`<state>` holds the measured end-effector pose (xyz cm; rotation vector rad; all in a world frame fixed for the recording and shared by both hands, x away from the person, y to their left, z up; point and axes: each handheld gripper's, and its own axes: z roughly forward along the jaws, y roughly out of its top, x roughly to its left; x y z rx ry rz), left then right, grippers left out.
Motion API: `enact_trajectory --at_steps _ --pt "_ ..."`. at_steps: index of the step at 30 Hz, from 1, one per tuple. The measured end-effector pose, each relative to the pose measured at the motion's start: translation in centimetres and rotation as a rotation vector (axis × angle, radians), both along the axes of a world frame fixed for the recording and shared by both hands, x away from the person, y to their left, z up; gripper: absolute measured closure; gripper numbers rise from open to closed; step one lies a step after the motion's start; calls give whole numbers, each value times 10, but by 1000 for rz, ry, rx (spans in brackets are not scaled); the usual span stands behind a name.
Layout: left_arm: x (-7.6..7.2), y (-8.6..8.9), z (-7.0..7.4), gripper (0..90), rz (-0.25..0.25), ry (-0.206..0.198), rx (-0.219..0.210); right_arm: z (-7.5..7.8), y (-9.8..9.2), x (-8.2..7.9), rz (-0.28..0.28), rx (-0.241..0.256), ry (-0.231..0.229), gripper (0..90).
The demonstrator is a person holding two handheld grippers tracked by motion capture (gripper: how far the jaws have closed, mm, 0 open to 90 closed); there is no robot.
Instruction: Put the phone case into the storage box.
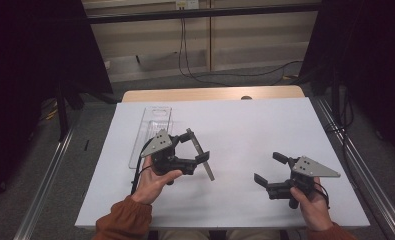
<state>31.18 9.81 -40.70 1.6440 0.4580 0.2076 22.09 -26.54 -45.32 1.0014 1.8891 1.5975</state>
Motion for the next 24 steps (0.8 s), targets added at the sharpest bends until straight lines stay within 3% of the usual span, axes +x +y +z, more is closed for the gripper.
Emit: enact_trajectory --at_steps 8,9,10,17,19,21,24 --pt "1 4 2 128 53 11 10 -2 -7 -9 -34 -12 -12 4" --pt "0 2 2 128 70 15 -6 -2 -8 -10 -39 -11 -10 4" --pt "0 4 2 128 66 5 13 -2 -9 -11 -45 -8 -12 4" --pt "1 9 5 128 106 11 7 -5 -16 -21 -78 -14 -9 4" --pt "1 9 6 128 118 20 -18 -6 -18 -24 -88 -20 -16 4" --pt "2 12 8 128 122 11 3 -6 -20 -26 -99 -20 -15 2" --pt "3 14 10 128 156 20 -10 -7 -24 -27 -131 -18 -24 2"
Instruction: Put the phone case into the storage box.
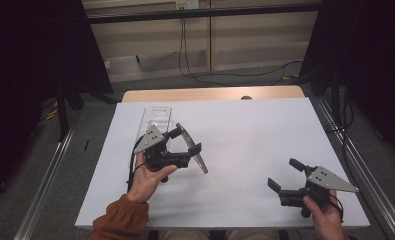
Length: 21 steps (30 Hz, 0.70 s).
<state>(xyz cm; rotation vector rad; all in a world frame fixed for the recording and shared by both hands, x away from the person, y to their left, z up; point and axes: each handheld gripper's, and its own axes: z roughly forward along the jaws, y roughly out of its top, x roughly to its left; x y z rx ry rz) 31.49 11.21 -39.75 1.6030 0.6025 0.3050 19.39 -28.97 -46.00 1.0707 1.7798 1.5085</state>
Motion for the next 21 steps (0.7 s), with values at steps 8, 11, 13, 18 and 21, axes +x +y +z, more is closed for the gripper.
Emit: enact_trajectory --at_steps 8,11,13,18,21 --pt "3 11 6 128 56 -9 0 0 -5 2 -51 14 -2 1" --pt "4 14 8 128 75 -2 -9 -2 -1 2 -43 14 2 2" --pt "5 17 10 128 74 -6 3 -2 1 3 -37 2 0 3" --pt "6 22 14 128 128 2 -2 -2 1 2 -43 11 -12 1" --pt "8 28 17 128 146 -4 -2 -1 -1 2 -58 23 -13 0"
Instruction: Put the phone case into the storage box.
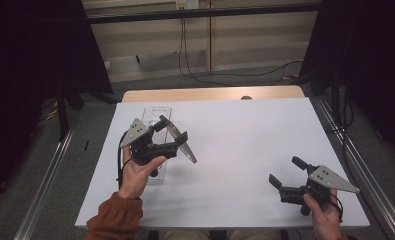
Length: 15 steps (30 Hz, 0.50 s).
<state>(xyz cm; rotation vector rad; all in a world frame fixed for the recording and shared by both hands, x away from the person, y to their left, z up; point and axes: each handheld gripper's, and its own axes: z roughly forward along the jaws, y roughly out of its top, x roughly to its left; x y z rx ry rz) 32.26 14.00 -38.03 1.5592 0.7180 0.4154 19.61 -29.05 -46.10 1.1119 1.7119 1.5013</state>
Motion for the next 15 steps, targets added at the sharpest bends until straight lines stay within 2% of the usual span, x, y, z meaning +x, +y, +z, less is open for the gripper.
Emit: enact_trajectory --at_steps 2,6,7,10,15 --pt "1 2 1 128 16 2 -23 0 -1 0 -3 -1 2 1" --pt "4 8 4 128 45 13 -8 1 -2 -1 -15 10 -2 0" --pt "5 7 4 128 53 16 -21 1 -3 -1 -13 11 -5 0" --pt "7 10 4 128 64 22 3 1 -3 0 -6 15 -4 0" --pt "10 12 6 128 85 24 8 1 -4 0 -3 7 -6 0"
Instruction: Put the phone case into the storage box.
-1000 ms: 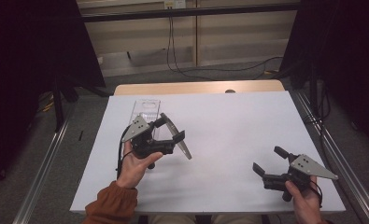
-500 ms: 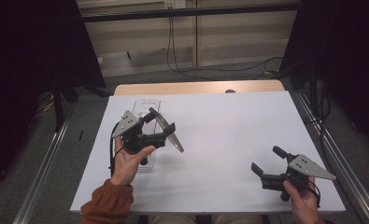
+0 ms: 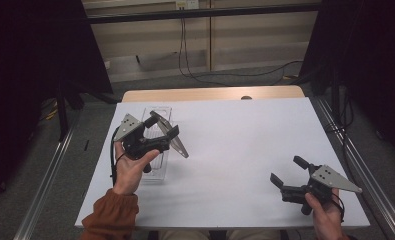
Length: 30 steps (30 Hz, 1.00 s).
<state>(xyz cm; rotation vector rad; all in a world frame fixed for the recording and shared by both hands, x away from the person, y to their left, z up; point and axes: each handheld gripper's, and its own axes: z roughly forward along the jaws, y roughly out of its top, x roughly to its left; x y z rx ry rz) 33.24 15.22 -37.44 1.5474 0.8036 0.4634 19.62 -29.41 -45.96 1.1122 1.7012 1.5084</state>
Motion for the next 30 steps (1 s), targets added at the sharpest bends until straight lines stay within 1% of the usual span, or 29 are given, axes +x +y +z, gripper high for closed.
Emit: enact_trajectory --at_steps 2,3,6,8,10,12,14,15,16,18,22,23,24,26,30 --pt "1 2 2 128 16 0 11 0 0 0 -4 2 -1 0" --pt "2 3 3 128 14 -1 18 0 0 0 -3 2 1 0" --pt "4 7 7 128 30 -5 11 0 0 0 -5 8 0 0" --pt "7 9 9 128 36 -7 20 0 0 0 0 6 2 0" --pt "9 11 11 127 45 -5 19 0 0 0 -3 10 2 0" --pt "11 13 13 127 62 -3 6 0 0 0 3 2 -1 0" --pt "13 17 15 127 71 -2 -1 0 0 0 4 4 2 0" --pt "14 17 15 127 77 -5 -11 0 0 0 4 6 2 0" --pt "15 18 16 127 80 -9 9 0 0 0 6 5 2 0" --pt "17 21 19 127 82 -16 26 0 -1 0 6 6 2 0" --pt "20 23 24 127 96 -27 27 0 -1 0 7 4 1 0" --pt "21 25 26 127 98 -30 34 0 -1 0 7 5 2 0" --pt "23 25 27 127 106 -34 28 0 -1 0 8 6 2 0" --pt "25 26 28 127 113 -34 43 0 -1 0 9 6 4 0" --pt "30 29 28 127 125 -35 49 0 -1 0 11 8 3 0"
